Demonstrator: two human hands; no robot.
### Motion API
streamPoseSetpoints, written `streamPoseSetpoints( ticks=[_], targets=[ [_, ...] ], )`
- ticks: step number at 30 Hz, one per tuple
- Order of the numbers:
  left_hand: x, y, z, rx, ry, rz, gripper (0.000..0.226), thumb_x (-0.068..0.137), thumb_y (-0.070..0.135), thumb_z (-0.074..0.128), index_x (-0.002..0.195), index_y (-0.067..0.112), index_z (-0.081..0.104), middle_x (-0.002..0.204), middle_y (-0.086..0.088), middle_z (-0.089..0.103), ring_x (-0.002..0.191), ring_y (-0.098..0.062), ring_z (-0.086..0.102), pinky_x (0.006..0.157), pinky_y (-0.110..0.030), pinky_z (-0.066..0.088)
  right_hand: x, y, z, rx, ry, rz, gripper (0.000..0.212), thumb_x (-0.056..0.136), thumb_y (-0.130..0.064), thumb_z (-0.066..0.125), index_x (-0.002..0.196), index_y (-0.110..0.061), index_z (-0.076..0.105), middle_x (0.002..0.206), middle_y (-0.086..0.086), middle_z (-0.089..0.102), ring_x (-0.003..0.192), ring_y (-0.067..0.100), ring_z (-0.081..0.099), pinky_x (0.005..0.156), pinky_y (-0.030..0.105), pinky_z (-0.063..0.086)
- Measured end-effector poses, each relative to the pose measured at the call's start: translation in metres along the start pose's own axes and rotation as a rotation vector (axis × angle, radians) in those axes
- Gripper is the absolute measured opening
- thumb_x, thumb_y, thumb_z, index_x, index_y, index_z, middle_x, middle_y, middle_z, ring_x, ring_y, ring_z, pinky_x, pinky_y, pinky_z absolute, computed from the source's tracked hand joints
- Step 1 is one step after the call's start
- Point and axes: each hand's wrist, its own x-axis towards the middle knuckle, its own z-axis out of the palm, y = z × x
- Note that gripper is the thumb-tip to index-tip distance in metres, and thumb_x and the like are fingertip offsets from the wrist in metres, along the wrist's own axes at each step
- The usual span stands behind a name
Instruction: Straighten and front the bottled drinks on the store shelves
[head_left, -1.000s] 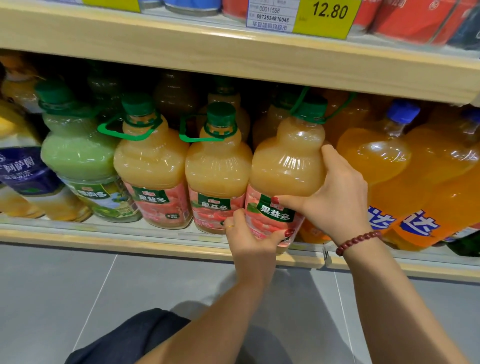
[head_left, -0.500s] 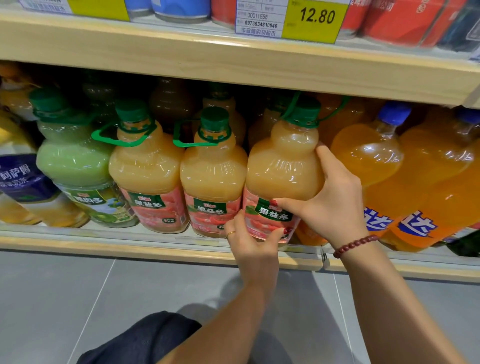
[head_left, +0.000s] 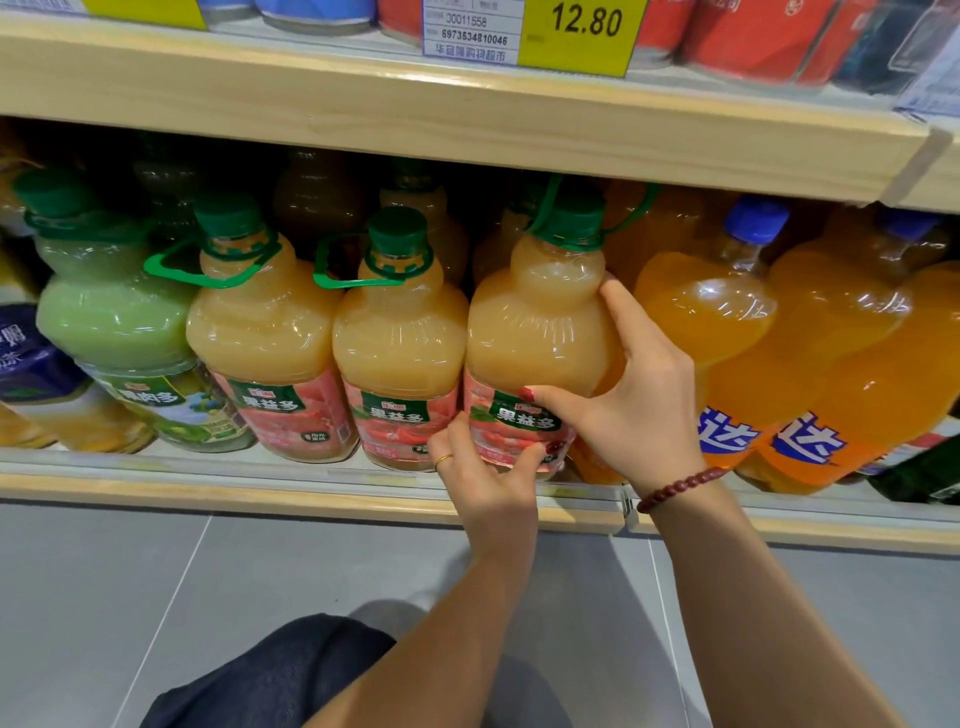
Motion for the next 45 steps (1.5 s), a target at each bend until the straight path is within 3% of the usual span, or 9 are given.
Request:
streamPoseSetpoints(
  ticks=[11,16,22,25,31,34,38,41,45],
  targets=[
    [-0.006,-0.009,0.002,0.055,-0.017,0.005,0.069,0.071,0.002,0.082,0.130,0.000,0.046,0.121,-0.005,0.040,0.118,-0.028,0.049,0.095,-0.052,0.050,-0.004,0.006,0.004,0.034,-0.037,0.022,0.101,0.064,-0.026,0.089,0.146,-0.005,0.035,0.148,0.011,0.044,0.129,0.009,0.035,0.106,0.021,0.026],
    [-0.010,-0.017,0.001,0.145,-0.007,0.017,0.068,0.068,0.006,0.083,0.127,0.005,0.048,0.115,0.001,0.039,0.110,-0.010,0.047,0.095,-0.043,0.050,-0.006,0.012,0.005,0.006,-0.128,0.042,0.108,0.064,-0.026,0.089,0.151,-0.011,0.025,0.153,0.005,0.037,0.138,0.018,0.036,0.106,0.022,0.026],
    [-0.012,-0.034,0.001,0.114,-0.011,-0.034,0.062,0.070,0.012,0.082,0.125,0.006,0.052,0.113,0.001,0.043,0.110,-0.026,0.055,0.092,-0.052,0.052,-0.008,0.020,0.009,0.062,-0.233,0.098,0.106,0.066,-0.030,0.087,0.150,-0.019,0.023,0.145,-0.004,0.042,0.129,0.010,0.040,0.100,0.017,0.032],
    [-0.011,-0.031,-0.001,0.065,0.051,-0.085,0.070,0.069,0.012,0.086,0.130,0.011,0.052,0.118,0.003,0.047,0.112,-0.006,0.053,0.093,-0.046,0.053,-0.008,0.016,0.010,0.157,-0.175,0.141,0.097,0.065,-0.036,0.086,0.145,-0.021,0.034,0.133,-0.009,0.049,0.116,0.001,0.042,0.089,0.007,0.034],
    [-0.009,-0.030,0.001,-0.005,0.121,0.005,0.066,0.064,0.001,0.085,0.122,0.013,0.057,0.115,0.003,0.054,0.106,0.013,0.053,0.080,-0.006,0.049,-0.011,0.016,0.013,0.185,-0.147,0.177,0.096,0.066,-0.038,0.085,0.145,-0.018,0.036,0.143,-0.001,0.047,0.129,0.012,0.044,0.105,0.033,0.044],
    [-0.009,-0.028,0.003,-0.068,0.111,-0.134,0.065,0.065,0.002,0.084,0.119,0.026,0.059,0.118,0.015,0.053,0.108,0.009,0.054,0.077,-0.013,0.052,-0.011,0.020,0.015,0.197,-0.147,0.191,0.097,0.065,-0.041,0.085,0.145,-0.018,0.035,0.144,0.000,0.046,0.133,0.014,0.043,0.107,0.041,0.044],
    [-0.003,-0.020,-0.007,0.101,0.038,-0.147,0.065,0.062,0.007,0.085,0.119,0.025,0.059,0.115,0.010,0.056,0.107,-0.002,0.055,0.081,-0.015,0.050,-0.010,0.020,0.016,0.215,-0.183,0.255,0.098,0.066,-0.041,0.085,0.146,-0.020,0.032,0.146,-0.001,0.043,0.135,0.016,0.040,0.109,0.043,0.041],
    [0.008,0.000,-0.022,0.267,-0.176,-0.211,0.060,0.069,0.011,0.084,0.120,0.025,0.055,0.113,0.009,0.059,0.106,-0.012,0.057,0.089,-0.031,0.049,-0.011,0.012,0.012,0.105,-0.205,0.259,0.099,0.069,-0.038,0.084,0.148,-0.011,0.031,0.146,0.007,0.043,0.136,0.023,0.039,0.112,0.037,0.037],
    [0.023,0.042,-0.047,0.573,-0.463,-0.184,0.063,0.071,0.013,0.083,0.127,0.010,0.055,0.119,-0.001,0.059,0.110,-0.014,0.054,0.091,-0.024,0.041,-0.014,-0.010,-0.006,-0.098,-0.371,0.351,0.089,0.078,-0.038,0.075,0.148,-0.013,0.026,0.145,0.009,0.042,0.133,0.028,0.041,0.101,0.041,0.045]
  ],
)
